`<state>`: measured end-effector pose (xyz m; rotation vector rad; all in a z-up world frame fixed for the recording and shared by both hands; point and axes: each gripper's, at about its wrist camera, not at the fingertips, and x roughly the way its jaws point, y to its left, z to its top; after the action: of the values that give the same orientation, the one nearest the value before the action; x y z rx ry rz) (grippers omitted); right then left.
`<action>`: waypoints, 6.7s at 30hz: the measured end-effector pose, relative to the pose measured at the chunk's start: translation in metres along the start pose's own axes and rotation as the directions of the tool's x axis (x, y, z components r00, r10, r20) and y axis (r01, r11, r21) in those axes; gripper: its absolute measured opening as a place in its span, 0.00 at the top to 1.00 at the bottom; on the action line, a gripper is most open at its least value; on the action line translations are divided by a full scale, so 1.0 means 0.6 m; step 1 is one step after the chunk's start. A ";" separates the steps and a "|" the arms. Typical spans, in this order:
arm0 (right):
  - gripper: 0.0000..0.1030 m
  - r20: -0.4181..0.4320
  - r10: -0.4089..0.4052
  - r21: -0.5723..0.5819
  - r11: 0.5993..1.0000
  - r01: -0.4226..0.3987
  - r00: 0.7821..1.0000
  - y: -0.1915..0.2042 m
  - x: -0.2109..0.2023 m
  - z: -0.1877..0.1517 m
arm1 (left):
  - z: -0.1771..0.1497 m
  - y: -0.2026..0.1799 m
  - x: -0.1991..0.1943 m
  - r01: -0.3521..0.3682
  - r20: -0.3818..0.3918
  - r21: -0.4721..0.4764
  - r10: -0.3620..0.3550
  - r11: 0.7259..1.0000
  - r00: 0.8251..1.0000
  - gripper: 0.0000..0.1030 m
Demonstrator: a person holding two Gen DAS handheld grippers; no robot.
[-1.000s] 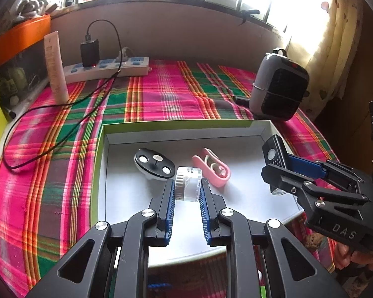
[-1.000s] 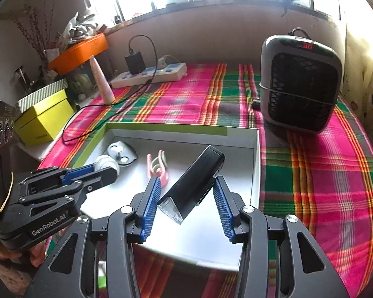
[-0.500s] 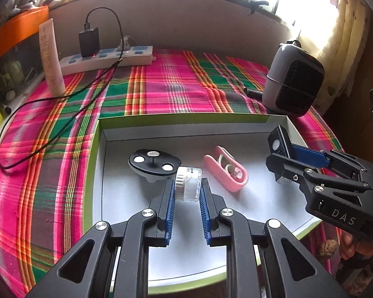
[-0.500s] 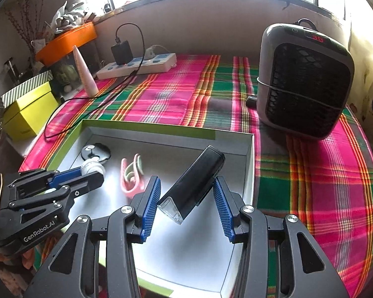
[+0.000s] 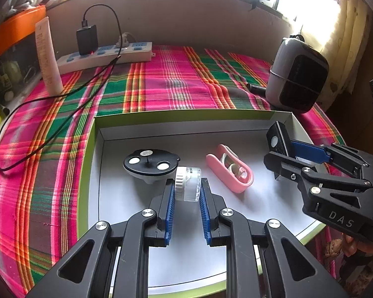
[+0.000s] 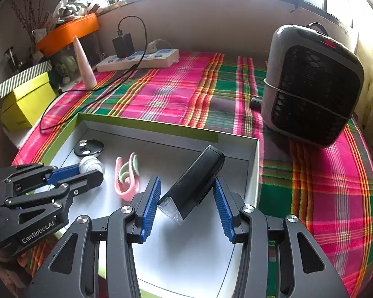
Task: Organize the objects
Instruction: 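Carry the flashlight and white cap with both tools into the white tray, then open the left tool releasing the cap while the right tool releases the flashlight, then withdraw both tools from the tray toward the remaining items, then grasp the green-white spool with the right tool while the left tool grasps the pink clothespin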
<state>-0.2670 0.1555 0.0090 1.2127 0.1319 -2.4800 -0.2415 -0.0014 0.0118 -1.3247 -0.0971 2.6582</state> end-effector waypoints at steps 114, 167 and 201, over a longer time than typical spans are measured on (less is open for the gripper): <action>0.55 0.085 0.126 -0.015 0.992 -0.125 0.988 0.156 -0.136 -0.180 | -0.203 0.046 -0.191 -0.025 0.132 -0.055 0.032 0.998 0.991 0.59; 0.64 0.049 0.065 0.053 0.996 -0.068 0.997 0.182 -0.113 -0.188 | -0.171 0.073 -0.127 -0.067 0.058 -0.082 0.071 0.994 0.996 0.77; 0.66 0.092 0.090 0.051 0.994 -0.094 0.992 0.187 -0.141 -0.207 | -0.205 0.051 -0.162 -0.042 0.069 -0.067 0.046 0.997 0.997 0.84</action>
<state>-0.0858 0.1070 0.0059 1.1015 -0.0164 -2.4669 -0.0899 -0.0514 0.0099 -1.2665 -0.1671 2.7615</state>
